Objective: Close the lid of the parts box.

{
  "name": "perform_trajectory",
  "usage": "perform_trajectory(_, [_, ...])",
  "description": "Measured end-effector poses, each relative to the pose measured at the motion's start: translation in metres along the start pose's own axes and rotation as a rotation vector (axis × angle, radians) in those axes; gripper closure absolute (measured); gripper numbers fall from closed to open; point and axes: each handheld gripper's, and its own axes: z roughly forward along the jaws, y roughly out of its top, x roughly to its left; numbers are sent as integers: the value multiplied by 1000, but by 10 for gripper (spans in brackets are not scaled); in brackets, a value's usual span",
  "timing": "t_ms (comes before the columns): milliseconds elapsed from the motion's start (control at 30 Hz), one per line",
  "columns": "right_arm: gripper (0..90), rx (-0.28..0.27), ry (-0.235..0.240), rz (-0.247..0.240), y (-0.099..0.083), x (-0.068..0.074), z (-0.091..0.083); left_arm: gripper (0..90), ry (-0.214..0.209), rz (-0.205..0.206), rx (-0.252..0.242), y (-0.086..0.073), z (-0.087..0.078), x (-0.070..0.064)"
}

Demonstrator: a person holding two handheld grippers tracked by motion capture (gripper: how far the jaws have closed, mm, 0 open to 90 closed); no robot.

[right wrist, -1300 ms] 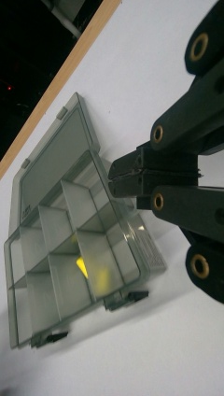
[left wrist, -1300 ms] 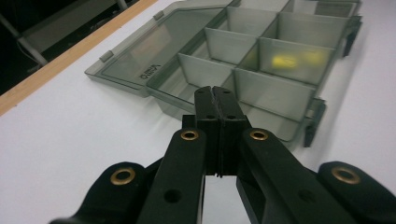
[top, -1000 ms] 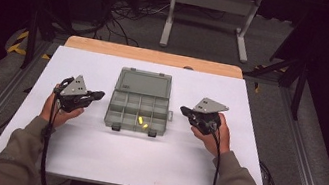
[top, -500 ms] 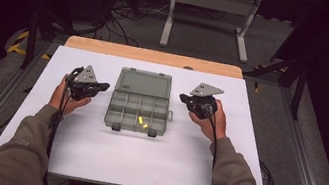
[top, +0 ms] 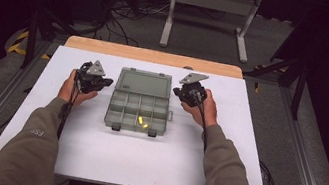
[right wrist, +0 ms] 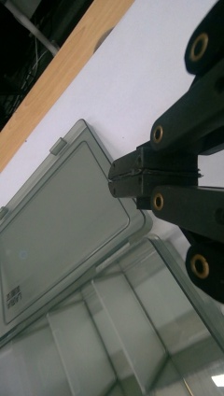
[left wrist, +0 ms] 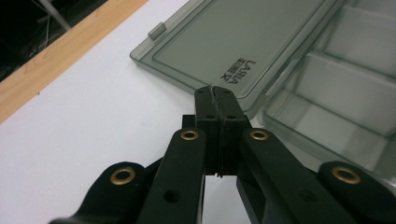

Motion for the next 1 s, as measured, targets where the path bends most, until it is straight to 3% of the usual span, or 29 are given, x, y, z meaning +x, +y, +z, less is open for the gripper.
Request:
perform_trajectory(367, [900,108,-3,6,-12,-3,31,896,-16,-24,66,-5,21,2])
perform_trajectory(700, [900,128,16,-2,-14,-2,40,896,-16,-16,103,-6,31,0])
perform_trajectory(1000, [900,124,13,-17,-14,-3,44,895,-11,-29,91,-8,36,0])
